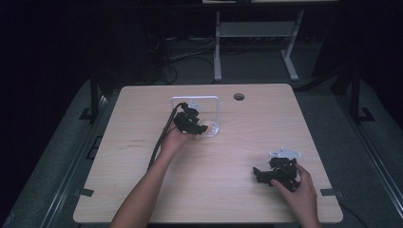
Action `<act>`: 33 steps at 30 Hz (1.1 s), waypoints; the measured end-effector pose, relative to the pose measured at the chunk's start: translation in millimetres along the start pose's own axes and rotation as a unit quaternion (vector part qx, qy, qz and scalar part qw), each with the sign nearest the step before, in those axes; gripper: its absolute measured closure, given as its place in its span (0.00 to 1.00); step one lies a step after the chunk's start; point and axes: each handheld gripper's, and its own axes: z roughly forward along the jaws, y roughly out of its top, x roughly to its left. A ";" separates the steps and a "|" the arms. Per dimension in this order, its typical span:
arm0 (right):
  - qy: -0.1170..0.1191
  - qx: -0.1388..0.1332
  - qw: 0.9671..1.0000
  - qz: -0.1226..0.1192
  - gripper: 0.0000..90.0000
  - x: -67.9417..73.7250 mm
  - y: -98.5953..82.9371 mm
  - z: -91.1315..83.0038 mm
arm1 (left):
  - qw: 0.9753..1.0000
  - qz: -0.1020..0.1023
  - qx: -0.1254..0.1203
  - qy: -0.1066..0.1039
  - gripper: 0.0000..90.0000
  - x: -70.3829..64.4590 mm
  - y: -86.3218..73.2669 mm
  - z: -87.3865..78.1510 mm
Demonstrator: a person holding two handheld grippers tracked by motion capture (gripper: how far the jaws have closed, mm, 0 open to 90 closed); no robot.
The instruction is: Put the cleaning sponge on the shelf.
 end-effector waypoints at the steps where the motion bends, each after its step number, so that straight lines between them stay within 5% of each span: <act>1: 0.000 0.000 1.000 0.000 0.01 0.0 0.0 0.0 | 1.000 0.002 -0.002 -0.002 0.57 -0.1 -0.4 -3.2; 12: 0.000 0.000 1.000 0.000 0.01 0.0 0.0 0.0 | 0.999 -0.007 -0.004 -0.049 0.99 -4.5 -9.2 -22.0; 33: 0.000 0.000 1.000 0.000 0.01 0.0 0.0 0.0 | 0.997 0.000 0.042 -0.072 1.00 -21.4 -37.3 3.3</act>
